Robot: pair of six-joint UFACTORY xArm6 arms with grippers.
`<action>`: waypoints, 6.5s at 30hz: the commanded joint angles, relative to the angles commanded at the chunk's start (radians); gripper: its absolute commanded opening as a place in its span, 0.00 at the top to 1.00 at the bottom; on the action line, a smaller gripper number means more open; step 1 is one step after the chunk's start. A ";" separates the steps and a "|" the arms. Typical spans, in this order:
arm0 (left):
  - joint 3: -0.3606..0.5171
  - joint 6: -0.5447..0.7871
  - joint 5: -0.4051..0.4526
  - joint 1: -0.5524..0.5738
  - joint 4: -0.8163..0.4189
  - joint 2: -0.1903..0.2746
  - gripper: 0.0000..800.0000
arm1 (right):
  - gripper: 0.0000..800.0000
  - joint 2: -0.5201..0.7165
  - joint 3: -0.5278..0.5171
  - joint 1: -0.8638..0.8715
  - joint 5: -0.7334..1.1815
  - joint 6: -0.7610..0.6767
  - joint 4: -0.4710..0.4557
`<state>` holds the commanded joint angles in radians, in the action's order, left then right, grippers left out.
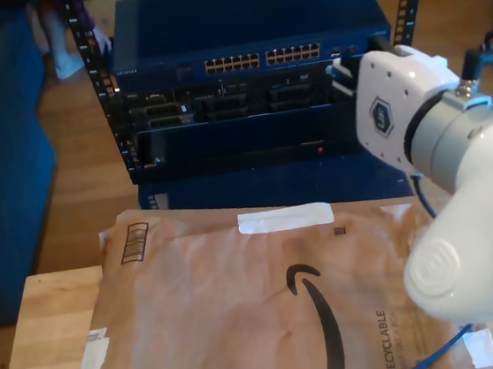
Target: Grab the cable and plug it in
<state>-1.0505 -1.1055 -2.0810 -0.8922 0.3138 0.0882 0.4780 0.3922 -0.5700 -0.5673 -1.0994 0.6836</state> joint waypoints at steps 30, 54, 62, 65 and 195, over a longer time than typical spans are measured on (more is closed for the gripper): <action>0.629 0.697 0.598 -0.615 -0.466 0.345 0.00 | 1.00 -0.419 0.229 -0.209 -0.445 0.341 0.384; 0.830 0.937 0.789 -0.773 -0.470 0.494 0.00 | 1.00 -0.483 0.298 -0.236 -0.446 0.371 0.482; 0.927 0.996 0.967 -0.812 -0.463 0.466 0.00 | 1.00 -0.482 0.296 -0.236 -0.446 0.370 0.480; 0.950 0.997 1.019 -0.813 -0.463 0.430 0.00 | 1.00 -0.482 0.295 -0.236 -0.446 0.370 0.482; 0.948 0.996 1.020 -0.813 -0.462 0.427 0.00 | 1.00 -0.618 0.450 -0.176 -0.204 0.569 0.307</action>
<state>-0.1022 -0.1097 -1.0606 -1.7054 -0.1481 0.5148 -0.1404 0.8418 -0.7465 -0.7714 -0.5301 0.9904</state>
